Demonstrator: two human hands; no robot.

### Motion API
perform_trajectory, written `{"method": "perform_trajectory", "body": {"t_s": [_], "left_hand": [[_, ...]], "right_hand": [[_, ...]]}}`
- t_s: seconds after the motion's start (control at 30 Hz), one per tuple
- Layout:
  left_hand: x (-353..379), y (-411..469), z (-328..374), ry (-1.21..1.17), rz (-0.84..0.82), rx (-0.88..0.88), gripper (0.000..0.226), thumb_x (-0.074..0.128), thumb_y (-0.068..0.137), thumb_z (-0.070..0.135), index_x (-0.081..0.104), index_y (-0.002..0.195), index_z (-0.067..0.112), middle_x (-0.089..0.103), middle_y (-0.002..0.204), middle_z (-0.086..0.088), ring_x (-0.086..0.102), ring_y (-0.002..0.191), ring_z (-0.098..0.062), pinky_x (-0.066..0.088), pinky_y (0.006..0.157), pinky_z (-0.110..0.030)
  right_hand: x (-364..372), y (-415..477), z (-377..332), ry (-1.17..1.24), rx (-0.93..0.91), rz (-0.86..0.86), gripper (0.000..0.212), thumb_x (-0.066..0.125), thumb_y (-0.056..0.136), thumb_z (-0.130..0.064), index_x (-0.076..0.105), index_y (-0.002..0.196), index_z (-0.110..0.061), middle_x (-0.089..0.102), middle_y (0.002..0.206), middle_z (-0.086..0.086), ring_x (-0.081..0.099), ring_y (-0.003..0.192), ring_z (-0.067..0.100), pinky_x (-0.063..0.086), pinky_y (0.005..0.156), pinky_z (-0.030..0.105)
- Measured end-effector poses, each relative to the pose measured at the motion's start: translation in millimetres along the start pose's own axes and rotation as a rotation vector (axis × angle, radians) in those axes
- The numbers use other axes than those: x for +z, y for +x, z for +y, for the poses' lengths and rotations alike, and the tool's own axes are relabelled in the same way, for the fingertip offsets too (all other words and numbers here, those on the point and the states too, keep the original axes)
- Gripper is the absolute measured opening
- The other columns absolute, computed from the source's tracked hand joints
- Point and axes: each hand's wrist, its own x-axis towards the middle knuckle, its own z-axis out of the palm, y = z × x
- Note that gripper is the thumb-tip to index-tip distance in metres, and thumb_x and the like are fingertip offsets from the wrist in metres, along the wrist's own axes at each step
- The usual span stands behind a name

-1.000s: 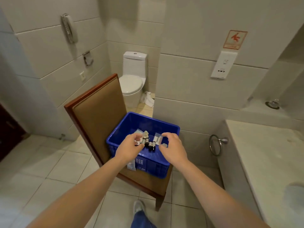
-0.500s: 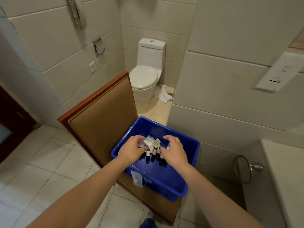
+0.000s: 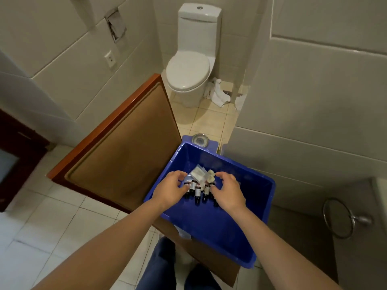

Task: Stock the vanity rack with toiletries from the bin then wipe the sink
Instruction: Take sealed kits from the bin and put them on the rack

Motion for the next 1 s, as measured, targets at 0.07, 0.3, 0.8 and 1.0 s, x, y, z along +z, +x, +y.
{"method": "perform_trajectory", "body": {"t_s": [0.07, 0.3, 0.8, 1.0], "left_hand": [[0, 18, -5, 0.006, -0.042, -0.001, 0.045, 0.062, 0.093, 0.027, 0.047, 0.136, 0.022, 0.05, 0.135, 0.003, 0.054, 0.115, -0.013, 0.049, 0.098, -0.036], [5, 91, -23, 0.063, -0.189, 0.014, 0.044, 0.062, 0.092, 0.025, 0.048, 0.134, 0.022, 0.051, 0.133, 0.002, 0.054, 0.115, -0.014, 0.049, 0.096, -0.034], [99, 200, -89, 0.09, -0.367, -0.09, 0.051, 0.065, 0.088, 0.026, 0.045, 0.136, 0.022, 0.037, 0.142, -0.002, 0.054, 0.115, -0.02, 0.049, 0.094, -0.036], [128, 230, -109, 0.082, -0.296, -0.108, 0.061, 0.068, 0.086, 0.023, 0.04, 0.14, 0.017, 0.034, 0.144, -0.005, 0.05, 0.119, -0.023, 0.043, 0.09, -0.027]], "right_hand": [[6, 13, 1, 0.017, 0.032, 0.011, 0.042, 0.062, 0.09, -0.021, 0.052, 0.13, -0.024, 0.048, 0.134, -0.001, 0.048, 0.124, 0.018, 0.046, 0.089, 0.032], [39, 57, 10, 0.071, 0.214, 0.049, 0.042, 0.06, 0.09, -0.022, 0.052, 0.131, -0.021, 0.05, 0.131, 0.001, 0.052, 0.115, 0.016, 0.043, 0.08, 0.026], [137, 138, 82, 0.207, 0.453, 0.083, 0.038, 0.059, 0.089, -0.013, 0.055, 0.126, -0.019, 0.051, 0.129, 0.005, 0.053, 0.115, 0.02, 0.045, 0.087, 0.029], [167, 164, 111, 0.237, 0.45, 0.081, 0.044, 0.061, 0.088, -0.013, 0.053, 0.131, -0.016, 0.051, 0.13, 0.006, 0.055, 0.115, 0.022, 0.047, 0.093, 0.032]]}}
